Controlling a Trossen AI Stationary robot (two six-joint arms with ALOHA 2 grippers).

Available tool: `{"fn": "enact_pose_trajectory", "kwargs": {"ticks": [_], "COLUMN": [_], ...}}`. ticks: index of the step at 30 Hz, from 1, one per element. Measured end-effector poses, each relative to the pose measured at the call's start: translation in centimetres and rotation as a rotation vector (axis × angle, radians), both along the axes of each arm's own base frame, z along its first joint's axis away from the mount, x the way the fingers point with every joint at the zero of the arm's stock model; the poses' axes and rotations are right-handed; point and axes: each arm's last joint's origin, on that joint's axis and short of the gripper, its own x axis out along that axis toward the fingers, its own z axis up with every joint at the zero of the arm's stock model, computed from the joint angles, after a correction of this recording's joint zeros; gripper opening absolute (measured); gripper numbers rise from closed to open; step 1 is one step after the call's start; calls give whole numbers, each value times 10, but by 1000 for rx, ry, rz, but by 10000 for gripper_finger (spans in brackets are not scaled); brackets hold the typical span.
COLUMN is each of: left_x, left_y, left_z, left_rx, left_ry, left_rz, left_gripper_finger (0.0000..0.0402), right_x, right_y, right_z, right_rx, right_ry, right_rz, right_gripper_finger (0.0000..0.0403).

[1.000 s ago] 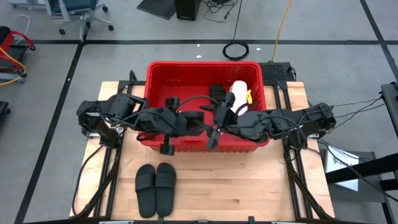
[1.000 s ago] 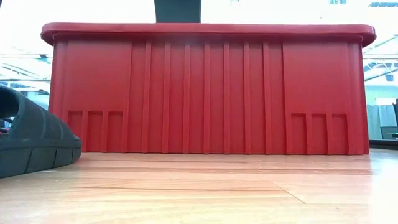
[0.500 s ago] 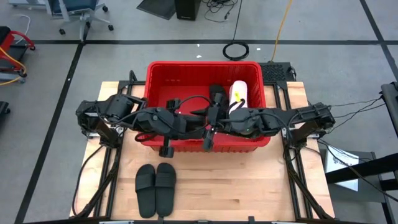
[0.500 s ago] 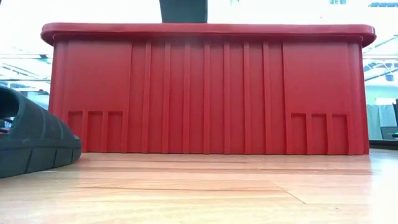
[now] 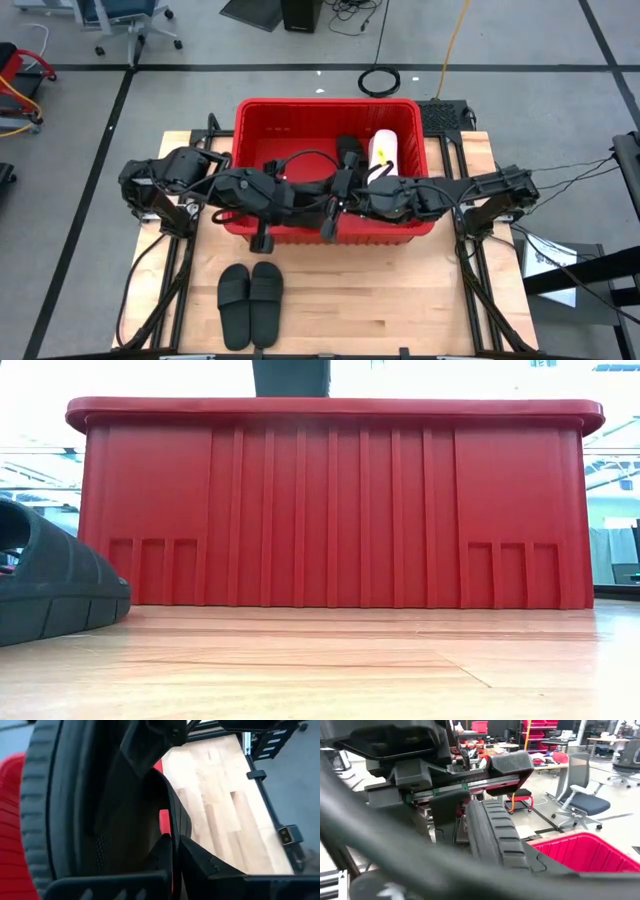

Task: Pick and place slides into bin
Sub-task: Stack the black slide on top of the black slide in the red bin

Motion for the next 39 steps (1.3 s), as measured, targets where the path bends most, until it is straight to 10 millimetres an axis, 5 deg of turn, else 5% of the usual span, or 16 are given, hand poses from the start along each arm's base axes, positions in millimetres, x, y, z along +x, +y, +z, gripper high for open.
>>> {"fn": "enact_pose_trajectory", "kwargs": {"ticks": [9,19,29,39], "left_x": [-13,-77,-121,-120], "left_y": [2,23,36,35], "left_z": [4,44,62,61], "left_rx": [-76,-158,-201,-194], "left_ry": [29,-148,-263,-253], "left_rz": [1,125,199,198], "left_gripper_finger": [113,196,192,173], "right_x": [0,-13,-26,-27], "right_y": [-2,-34,-81,-98], "right_z": [-1,12,21,15], "right_rx": [-11,-24,-141,-313], "right_ry": [10,3,73,196], "right_rz": [-11,-82,-56,-18], "right_gripper_finger": [42,43,36,38]}}
